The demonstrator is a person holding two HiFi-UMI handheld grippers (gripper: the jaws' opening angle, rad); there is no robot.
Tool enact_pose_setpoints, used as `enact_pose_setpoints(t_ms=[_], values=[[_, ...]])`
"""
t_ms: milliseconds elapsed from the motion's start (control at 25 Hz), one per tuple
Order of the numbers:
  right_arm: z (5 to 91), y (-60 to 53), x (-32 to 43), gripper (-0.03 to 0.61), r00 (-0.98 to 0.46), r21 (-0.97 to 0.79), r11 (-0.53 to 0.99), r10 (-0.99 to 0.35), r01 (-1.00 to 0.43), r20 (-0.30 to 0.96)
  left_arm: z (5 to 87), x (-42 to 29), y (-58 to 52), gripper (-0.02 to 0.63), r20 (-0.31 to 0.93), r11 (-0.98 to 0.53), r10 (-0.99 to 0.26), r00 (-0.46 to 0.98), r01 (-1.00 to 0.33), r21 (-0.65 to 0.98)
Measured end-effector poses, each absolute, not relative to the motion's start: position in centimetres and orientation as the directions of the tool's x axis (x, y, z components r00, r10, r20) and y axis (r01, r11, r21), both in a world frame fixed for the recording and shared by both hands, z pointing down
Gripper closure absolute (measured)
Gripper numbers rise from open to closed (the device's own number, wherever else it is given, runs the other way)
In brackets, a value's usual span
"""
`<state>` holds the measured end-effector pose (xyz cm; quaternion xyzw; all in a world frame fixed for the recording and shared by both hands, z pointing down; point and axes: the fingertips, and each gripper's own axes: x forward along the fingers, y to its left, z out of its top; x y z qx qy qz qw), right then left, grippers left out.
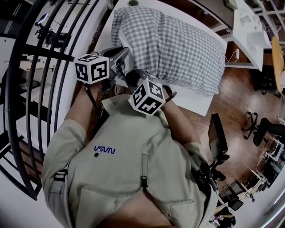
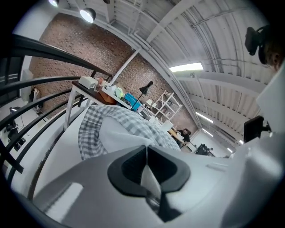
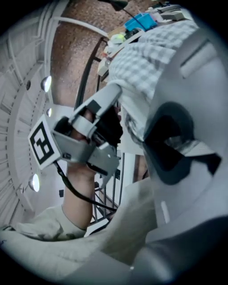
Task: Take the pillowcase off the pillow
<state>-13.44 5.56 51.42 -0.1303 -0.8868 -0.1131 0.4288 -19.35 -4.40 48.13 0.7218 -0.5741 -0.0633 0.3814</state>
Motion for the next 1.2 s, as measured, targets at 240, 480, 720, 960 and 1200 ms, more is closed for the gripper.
enact_pose_setpoints(t_ms=[240,480,720,960,1200], values=[[53.7,3.4,-8.9,0.568,-0.469,0.114,0.947,0.042,0.300,0.882,46.8,-21.6,-4.0,0.598,0.285,-0.028,-0.912,0.297,-0.736,0.677],[56.9,-1.5,-4.0,0.568,-0.385,0.125,0.983,-0.064,0.136,0.921,48.8,-21.7,-1.6,0.598,0.294,-0.002,-0.910,0.293,-0.711,0.703],[60.7,-0.6,-3.0,0.568,-0.374,0.063,0.995,-0.030,0.077,0.927,54.8,-19.2,0.4,0.597,0.409,0.067,-0.856,0.315,-0.717,0.694],[57.3,0.6,-3.9,0.561,-0.542,-0.147,0.989,0.130,0.012,0.830,54.0,-19.3,3.2,0.546,0.385,0.033,-0.871,0.304,-0.747,0.664],[46.5,-1.4,-7.5,0.529,-0.809,-0.164,0.986,0.097,0.000,0.579,52.5,-24.0,1.9,0.517,0.362,0.110,-0.919,0.156,-0.780,0.616]])
